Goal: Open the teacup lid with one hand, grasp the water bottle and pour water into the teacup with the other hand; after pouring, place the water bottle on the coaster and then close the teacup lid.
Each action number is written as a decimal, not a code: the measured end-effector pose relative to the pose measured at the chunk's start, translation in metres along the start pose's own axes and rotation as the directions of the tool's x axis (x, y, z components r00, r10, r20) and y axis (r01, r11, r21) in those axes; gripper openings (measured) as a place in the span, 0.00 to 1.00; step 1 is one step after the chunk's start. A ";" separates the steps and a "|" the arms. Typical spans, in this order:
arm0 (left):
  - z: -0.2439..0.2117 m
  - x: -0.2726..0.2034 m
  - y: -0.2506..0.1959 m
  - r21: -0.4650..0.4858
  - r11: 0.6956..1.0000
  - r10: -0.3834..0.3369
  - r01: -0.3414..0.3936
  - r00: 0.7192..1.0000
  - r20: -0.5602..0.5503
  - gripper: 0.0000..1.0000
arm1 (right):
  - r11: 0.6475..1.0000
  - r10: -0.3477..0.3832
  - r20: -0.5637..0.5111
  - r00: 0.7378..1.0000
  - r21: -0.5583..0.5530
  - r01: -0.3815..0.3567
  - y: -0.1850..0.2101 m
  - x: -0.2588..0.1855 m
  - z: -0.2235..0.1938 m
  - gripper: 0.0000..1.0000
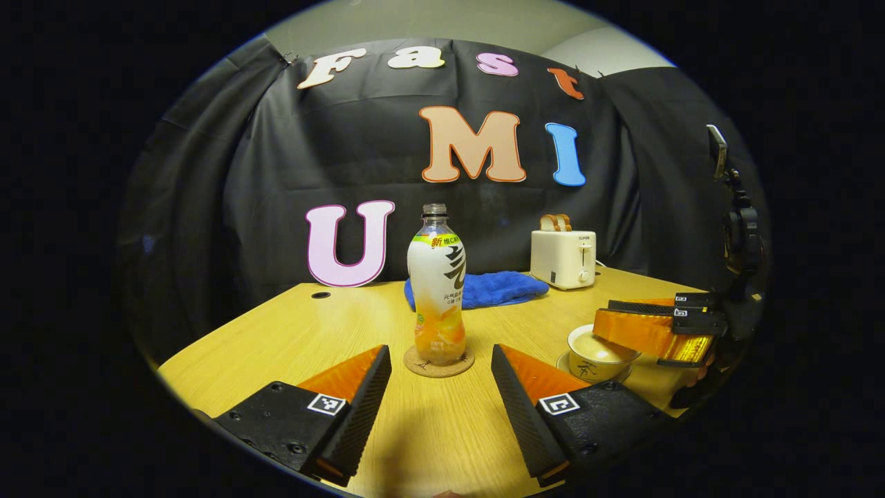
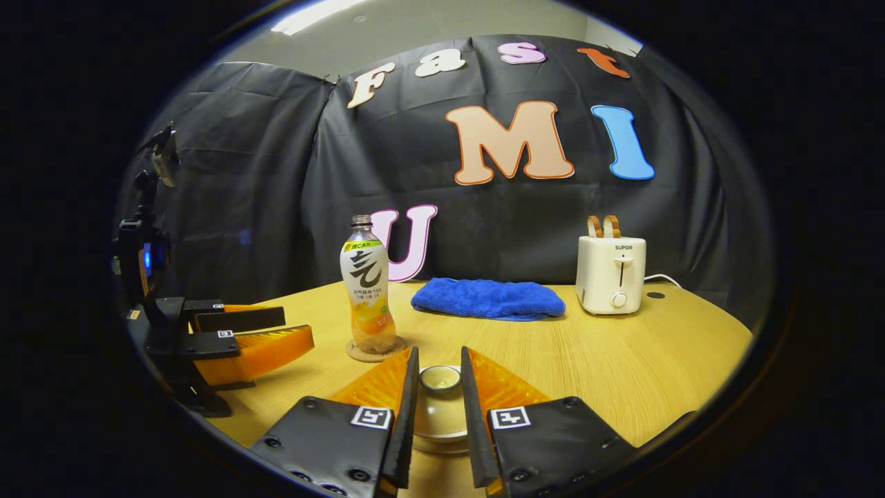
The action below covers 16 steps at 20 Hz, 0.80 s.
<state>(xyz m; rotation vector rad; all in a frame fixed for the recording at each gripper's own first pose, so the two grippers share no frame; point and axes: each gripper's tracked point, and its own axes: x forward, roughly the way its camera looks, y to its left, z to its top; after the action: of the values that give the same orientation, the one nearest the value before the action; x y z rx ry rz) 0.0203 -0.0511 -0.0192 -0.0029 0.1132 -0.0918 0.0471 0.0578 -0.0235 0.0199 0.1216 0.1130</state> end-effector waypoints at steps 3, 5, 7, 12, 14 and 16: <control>0.000 -0.001 0.001 0.006 1.000 0.005 -0.005 1.000 0.003 0.85 | 1.000 0.003 0.012 1.000 -0.003 -0.003 -0.001 -0.005 0.002 0.51; 0.001 -0.005 0.002 0.011 1.000 0.011 -0.011 1.000 0.007 0.86 | 1.000 0.001 0.022 1.000 -0.014 -0.001 -0.002 -0.011 0.003 0.67; 0.002 -0.008 0.002 0.018 1.000 0.015 -0.015 1.000 0.019 0.86 | 1.000 -0.009 0.036 0.999 -0.022 0.010 -0.007 -0.018 0.006 0.74; 0.008 -0.019 0.005 0.026 0.999 0.023 -0.024 0.998 0.060 0.86 | 0.998 -0.054 0.059 0.997 -0.016 0.055 -0.028 -0.040 0.008 0.74; 0.010 -0.023 0.007 0.026 0.999 0.029 -0.031 0.997 0.072 0.86 | 0.997 -0.075 0.064 0.995 -0.016 0.076 -0.036 -0.049 0.006 0.78; 0.011 -0.027 0.009 0.022 0.999 0.037 -0.039 0.996 0.086 0.86 | 0.996 -0.087 0.075 0.993 -0.005 0.088 -0.039 -0.056 0.009 0.78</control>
<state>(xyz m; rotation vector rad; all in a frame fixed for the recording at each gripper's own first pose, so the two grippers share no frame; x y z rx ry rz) -0.0038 -0.0394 -0.0051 0.0195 0.0267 -0.0546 -0.0031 0.0123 -0.0094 0.0109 0.0474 0.0251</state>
